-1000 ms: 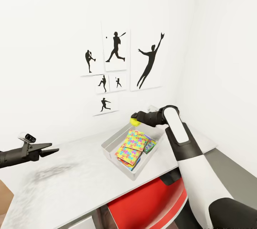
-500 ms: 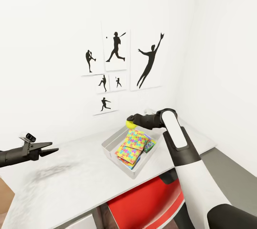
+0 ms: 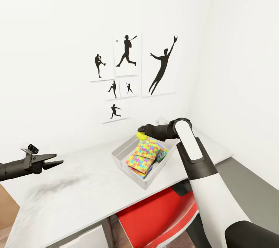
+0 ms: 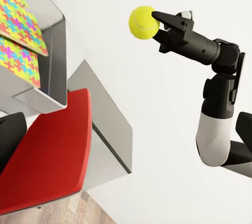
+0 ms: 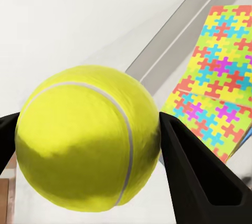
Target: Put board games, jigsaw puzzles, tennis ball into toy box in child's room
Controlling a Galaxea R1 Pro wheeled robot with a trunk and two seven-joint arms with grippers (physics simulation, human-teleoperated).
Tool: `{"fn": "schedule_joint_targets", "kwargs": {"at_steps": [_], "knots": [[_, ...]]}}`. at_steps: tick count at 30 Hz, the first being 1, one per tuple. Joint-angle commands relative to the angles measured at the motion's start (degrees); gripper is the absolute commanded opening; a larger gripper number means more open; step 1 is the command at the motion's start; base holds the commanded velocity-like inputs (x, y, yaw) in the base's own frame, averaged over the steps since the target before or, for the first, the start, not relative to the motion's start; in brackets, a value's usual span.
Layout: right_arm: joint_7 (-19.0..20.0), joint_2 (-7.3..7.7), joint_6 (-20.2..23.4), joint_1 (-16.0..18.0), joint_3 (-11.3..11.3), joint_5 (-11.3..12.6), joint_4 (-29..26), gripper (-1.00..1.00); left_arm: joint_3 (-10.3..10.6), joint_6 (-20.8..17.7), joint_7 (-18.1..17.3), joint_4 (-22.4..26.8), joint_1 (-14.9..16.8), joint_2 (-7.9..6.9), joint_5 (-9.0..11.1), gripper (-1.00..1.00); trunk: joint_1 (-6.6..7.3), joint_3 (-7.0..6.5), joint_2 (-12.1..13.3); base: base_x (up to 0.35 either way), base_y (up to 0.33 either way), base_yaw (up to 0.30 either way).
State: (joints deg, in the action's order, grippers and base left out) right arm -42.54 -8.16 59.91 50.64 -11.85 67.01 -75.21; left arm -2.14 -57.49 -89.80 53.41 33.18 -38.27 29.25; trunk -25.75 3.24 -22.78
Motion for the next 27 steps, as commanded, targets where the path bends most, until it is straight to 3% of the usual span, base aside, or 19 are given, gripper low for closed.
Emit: {"fn": "schedule_joint_targets", "kwargs": {"at_steps": [1, 15, 21, 27], "knots": [[-0.7, -0.01, 0.1, 0.1, 0.0, 0.7, 0.0, -1.00, 0.0, -0.6, -0.2, 0.0, 0.0, -0.03, 0.0, 1.00, -0.04, 0.14, -0.1, -0.027, 0.007, 0.000], [-1.0, -0.03, 0.1, 0.1, 0.0, 0.5, 0.1, -1.00, 0.0, -0.6, -0.2, 0.0, 0.0, -0.05, 0.0, 1.00, -0.04, 0.15, -0.1, -0.030, 0.001, 0.000], [-1.4, -0.17, 0.0, 0.1, -0.1, 0.4, 5.4, -1.00, 0.0, -0.6, -0.2, 0.0, 0.0, -0.05, 0.0, 1.00, -0.04, 0.29, -0.1, 0.000, 0.000, 0.000], [-1.5, -0.26, -0.1, 0.1, -0.5, 0.3, 6.4, -1.00, 0.0, -0.6, -0.2, 0.0, 0.0, -0.05, 0.0, 1.00, -0.04, 0.35, -0.1, 0.000, 0.000, 0.000]]}}
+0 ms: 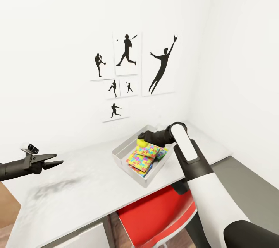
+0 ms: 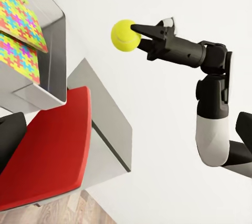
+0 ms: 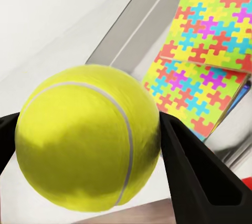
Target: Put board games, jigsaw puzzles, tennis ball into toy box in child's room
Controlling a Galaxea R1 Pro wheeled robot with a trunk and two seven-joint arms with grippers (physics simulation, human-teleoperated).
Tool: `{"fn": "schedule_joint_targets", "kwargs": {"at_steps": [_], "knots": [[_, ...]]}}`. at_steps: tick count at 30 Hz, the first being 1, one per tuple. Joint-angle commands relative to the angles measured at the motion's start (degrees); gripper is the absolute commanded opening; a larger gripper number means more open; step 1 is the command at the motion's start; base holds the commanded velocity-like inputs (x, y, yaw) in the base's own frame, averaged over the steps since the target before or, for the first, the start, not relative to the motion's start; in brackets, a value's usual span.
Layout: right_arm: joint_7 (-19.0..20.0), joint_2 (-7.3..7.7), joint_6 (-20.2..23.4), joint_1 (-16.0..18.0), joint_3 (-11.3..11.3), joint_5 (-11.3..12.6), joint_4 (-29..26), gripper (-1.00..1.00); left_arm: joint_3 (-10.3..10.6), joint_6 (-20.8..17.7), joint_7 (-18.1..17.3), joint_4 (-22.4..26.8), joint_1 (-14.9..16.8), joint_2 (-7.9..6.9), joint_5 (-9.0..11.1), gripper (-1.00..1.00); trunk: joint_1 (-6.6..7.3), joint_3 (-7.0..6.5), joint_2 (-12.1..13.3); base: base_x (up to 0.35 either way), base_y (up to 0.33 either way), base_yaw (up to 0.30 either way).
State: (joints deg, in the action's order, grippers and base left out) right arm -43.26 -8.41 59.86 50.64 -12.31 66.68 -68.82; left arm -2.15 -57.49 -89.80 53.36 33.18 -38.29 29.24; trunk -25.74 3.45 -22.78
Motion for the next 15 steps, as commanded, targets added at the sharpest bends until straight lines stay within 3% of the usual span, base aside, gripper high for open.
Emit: {"fn": "schedule_joint_targets", "kwargs": {"at_steps": [1, 15], "knots": [[-0.7, -0.01, 0.0, 0.1, -0.3, 0.7, 0.0, -1.00, 0.0, -0.6, -0.2, 0.0, 0.0, -0.04, 0.0, 1.00, -0.04, 0.19, -0.1, 0.000, 0.000, 0.000], [-0.8, -1.44, -0.2, 0.1, -1.0, 0.6, 5.4, -1.00, 0.0, -0.6, -0.2, 0.1, 0.0, -0.17, 0.0, 1.00, -0.04, 1.41, -0.1, -0.020, 0.000, 0.000]]}}
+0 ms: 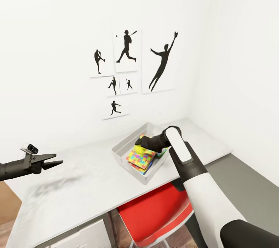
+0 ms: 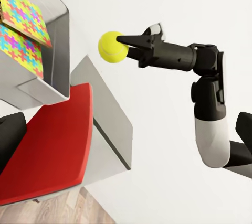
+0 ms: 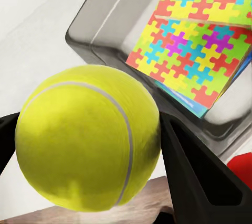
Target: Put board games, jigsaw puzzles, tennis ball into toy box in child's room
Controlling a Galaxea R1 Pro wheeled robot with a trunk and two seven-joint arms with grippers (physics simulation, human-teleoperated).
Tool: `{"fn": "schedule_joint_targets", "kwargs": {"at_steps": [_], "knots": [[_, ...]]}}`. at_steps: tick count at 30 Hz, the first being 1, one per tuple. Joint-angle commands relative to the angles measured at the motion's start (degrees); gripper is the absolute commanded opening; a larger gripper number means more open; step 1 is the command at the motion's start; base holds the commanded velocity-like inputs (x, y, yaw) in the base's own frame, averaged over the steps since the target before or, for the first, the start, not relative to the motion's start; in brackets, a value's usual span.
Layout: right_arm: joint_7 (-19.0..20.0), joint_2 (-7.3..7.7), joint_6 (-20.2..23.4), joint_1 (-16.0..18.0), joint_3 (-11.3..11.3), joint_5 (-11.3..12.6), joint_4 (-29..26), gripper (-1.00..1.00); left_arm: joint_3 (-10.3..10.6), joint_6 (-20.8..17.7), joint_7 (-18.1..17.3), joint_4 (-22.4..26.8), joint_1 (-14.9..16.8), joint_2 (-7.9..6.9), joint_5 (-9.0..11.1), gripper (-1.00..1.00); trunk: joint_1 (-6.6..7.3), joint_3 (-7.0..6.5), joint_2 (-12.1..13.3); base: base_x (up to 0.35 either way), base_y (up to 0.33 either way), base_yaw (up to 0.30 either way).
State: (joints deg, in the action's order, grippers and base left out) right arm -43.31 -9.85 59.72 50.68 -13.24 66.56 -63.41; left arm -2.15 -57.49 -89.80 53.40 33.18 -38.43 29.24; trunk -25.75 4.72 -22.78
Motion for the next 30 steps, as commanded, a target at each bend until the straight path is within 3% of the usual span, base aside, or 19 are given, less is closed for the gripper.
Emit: {"fn": "schedule_joint_targets", "kwargs": {"at_steps": [1, 16, 24, 30], "knots": [[-0.7, -0.03, 0.0, 0.1, 0.0, 0.7, 0.2, -1.00, 0.0, -0.6, -0.2, 0.0, 0.0, -0.04, 0.0, 1.00, -0.04, 0.23, -0.1, -0.002, 0.000, 0.000], [-1.2, -0.15, -0.2, 0.8, -0.4, 0.7, 2.9, -1.00, 0.0, -0.6, -0.2, 0.0, 0.0, 0.02, 0.0, 1.00, -0.04, 1.63, -0.1, 0.000, 0.000, 0.000], [-7.2, -0.15, -0.1, 3.7, -0.4, 0.7, 4.4, -1.00, 0.0, -0.6, -0.2, 0.0, 0.0, -0.06, 0.0, 1.00, -0.04, 2.37, -0.1, 0.000, 0.000, 0.000], [-8.5, -0.15, -2.0, 5.8, -0.4, 0.6, 8.7, -1.00, 0.0, -0.6, -0.2, -0.1, 0.0, -0.15, 0.0, 1.00, -0.04, 2.93, -0.1, 0.000, 0.000, 0.000]]}}
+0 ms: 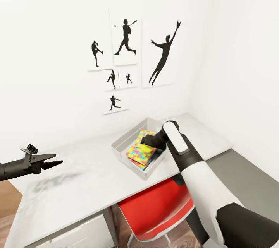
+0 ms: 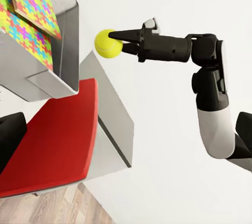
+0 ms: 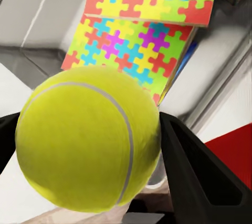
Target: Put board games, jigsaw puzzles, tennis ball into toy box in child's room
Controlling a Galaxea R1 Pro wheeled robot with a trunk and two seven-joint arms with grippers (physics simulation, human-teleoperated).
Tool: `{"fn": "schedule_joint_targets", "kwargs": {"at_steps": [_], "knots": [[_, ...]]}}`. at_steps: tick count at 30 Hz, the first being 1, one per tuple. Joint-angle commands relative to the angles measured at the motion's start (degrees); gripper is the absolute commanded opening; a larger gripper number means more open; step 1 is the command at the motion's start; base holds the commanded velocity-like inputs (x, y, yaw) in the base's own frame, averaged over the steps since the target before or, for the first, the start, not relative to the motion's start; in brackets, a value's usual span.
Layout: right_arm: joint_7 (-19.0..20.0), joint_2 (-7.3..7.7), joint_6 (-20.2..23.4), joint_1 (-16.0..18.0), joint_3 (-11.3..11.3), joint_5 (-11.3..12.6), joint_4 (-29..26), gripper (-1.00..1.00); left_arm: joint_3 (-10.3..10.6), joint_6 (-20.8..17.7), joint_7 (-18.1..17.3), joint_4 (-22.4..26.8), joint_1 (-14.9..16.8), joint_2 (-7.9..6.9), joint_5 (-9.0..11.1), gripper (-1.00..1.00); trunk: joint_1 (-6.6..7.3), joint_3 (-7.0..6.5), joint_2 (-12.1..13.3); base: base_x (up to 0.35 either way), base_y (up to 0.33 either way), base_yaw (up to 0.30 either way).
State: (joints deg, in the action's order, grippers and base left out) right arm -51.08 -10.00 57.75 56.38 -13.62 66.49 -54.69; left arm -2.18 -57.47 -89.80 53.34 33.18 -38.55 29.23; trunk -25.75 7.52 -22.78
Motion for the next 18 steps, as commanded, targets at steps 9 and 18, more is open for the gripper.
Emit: {"fn": "schedule_joint_targets", "kwargs": {"at_steps": [9, 18], "knots": [[-1.4, 0.00, -0.9, 1.5, 0.0, -9.1, 5.0, -1.00, 0.0, -0.5, -0.2, -0.1, 0.0, -0.12, 0.0, 1.00, -0.03, 0.97, -0.1, 0.000, 0.000, 0.000], [-1.3, 0.00, -0.9, 1.6, 0.0, -10.4, 5.1, -1.00, 0.0, -0.5, -0.2, -0.1, 0.0, -0.12, 0.0, 1.00, -0.03, 1.81, -0.1, -0.018, 0.004, 0.000]]}}
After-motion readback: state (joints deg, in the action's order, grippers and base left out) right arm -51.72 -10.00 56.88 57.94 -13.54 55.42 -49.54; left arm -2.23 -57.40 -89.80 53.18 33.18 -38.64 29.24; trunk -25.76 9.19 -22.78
